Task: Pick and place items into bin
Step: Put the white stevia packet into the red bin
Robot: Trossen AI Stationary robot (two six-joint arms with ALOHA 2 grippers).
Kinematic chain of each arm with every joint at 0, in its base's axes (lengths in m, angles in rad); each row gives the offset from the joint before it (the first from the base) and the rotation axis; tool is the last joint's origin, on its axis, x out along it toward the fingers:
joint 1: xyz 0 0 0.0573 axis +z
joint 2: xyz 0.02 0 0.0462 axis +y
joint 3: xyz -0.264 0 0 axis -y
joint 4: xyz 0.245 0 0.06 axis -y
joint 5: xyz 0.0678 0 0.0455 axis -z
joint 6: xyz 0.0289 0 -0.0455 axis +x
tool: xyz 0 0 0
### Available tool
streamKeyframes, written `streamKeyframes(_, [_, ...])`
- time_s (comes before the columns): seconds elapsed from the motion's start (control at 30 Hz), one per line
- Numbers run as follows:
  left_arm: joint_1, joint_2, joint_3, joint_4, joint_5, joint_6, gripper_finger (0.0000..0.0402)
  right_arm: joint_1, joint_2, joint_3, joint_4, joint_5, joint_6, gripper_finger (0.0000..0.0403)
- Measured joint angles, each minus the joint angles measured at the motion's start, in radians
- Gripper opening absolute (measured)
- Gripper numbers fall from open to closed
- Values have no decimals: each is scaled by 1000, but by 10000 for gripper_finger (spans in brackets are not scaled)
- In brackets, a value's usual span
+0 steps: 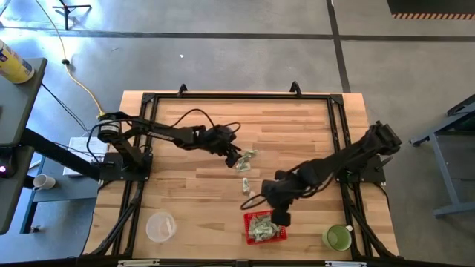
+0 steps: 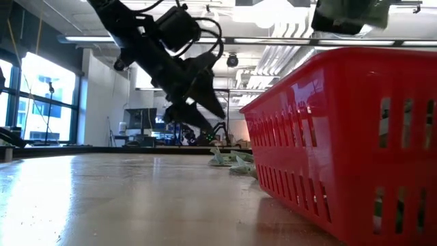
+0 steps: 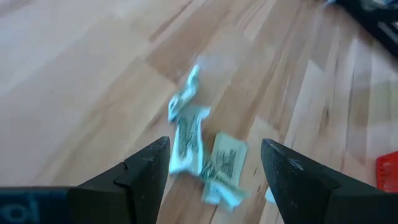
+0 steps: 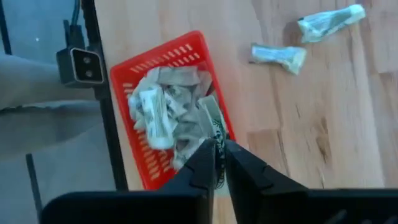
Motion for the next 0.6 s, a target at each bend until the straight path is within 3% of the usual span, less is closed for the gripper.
streamKeyframes(0.27, [0, 0, 32, 2, -13, 2, 283, 59, 71, 0, 79, -25, 8, 129])
streamKeyframes(0.43, [0, 0, 32, -6, -8, 2, 282, 128, 58, 0, 49, 168, -10, 193])
streamKeyframes(0.6, [0, 38, 32, -18, -3, 8, 282, 241, 6, 1, -93, 414, 143, 234])
